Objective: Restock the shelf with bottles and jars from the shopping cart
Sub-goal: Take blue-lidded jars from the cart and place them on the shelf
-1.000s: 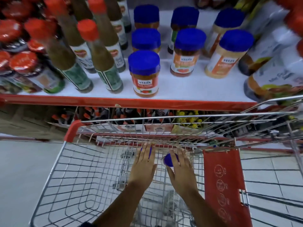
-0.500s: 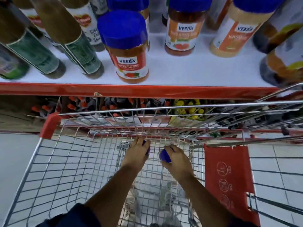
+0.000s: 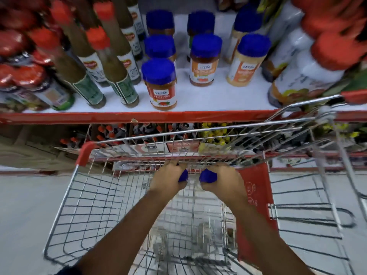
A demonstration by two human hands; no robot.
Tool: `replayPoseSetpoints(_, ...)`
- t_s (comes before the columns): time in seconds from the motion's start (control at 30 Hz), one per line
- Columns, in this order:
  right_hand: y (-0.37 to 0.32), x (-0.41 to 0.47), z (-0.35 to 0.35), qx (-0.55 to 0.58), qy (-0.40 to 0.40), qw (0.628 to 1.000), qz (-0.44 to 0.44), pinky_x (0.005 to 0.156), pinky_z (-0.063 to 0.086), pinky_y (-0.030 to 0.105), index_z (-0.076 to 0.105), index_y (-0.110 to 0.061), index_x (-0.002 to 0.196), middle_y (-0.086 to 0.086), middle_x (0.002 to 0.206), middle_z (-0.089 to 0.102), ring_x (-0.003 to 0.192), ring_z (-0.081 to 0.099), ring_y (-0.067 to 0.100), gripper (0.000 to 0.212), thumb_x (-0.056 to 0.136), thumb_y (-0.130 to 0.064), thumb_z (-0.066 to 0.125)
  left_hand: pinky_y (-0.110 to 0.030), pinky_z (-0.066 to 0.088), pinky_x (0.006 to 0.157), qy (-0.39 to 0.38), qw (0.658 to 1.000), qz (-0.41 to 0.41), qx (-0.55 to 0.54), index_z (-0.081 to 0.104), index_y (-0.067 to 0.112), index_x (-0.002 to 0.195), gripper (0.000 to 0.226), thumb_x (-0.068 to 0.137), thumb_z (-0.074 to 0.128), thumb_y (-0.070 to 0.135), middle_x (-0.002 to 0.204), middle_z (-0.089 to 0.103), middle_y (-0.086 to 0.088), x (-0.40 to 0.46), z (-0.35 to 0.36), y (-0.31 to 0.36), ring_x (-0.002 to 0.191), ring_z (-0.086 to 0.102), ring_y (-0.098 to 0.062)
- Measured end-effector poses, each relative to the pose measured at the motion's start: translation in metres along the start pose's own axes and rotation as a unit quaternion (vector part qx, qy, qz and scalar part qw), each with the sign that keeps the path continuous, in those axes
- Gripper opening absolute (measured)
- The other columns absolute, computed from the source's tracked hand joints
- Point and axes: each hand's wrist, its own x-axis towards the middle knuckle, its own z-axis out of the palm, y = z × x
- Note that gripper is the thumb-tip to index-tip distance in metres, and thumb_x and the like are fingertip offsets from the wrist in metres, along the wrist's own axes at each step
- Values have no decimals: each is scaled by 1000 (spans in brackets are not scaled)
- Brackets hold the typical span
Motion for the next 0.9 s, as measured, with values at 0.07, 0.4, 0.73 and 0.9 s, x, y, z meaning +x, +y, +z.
replayPoseSetpoints(0.07,-9,-16,-33,5,16,1000,-1,45,35,24,54,-20,58,2,59,58,55,53,18,23,69,-28,72,-38,54,78,11,1000,14,4,57,19,119,42,80,66,33,119,56,-4,-13,-30,13,108,57,-26)
replayPoseSetpoints(0.4,-50,-73,-196,-4,160,986,-41,76,55,34,74,-27,109,0,110,74,99,67,20,53,58,-38,83,-35,53,84,146,988,55,-7,63,27,118,52,69,74,42,118,66,2,-67,-182,84,107,60,-21)
replayPoseSetpoints(0.73,-77,-34,-284,2,226,970,-92,66,57,43,79,-22,93,2,88,75,75,65,19,34,61,-33,84,-41,57,70,243,968,64,2,67,20,105,40,68,74,34,98,71,-5,-18,-261,117,88,64,-25)
replayPoseSetpoints(0.9,-72,12,-282,-13,220,971,-95,48,40,38,76,-13,75,10,72,68,59,58,20,25,57,-29,78,-34,52,62,236,971,40,3,66,17,101,33,70,72,25,97,67,-7,18,-261,121,85,62,-26)
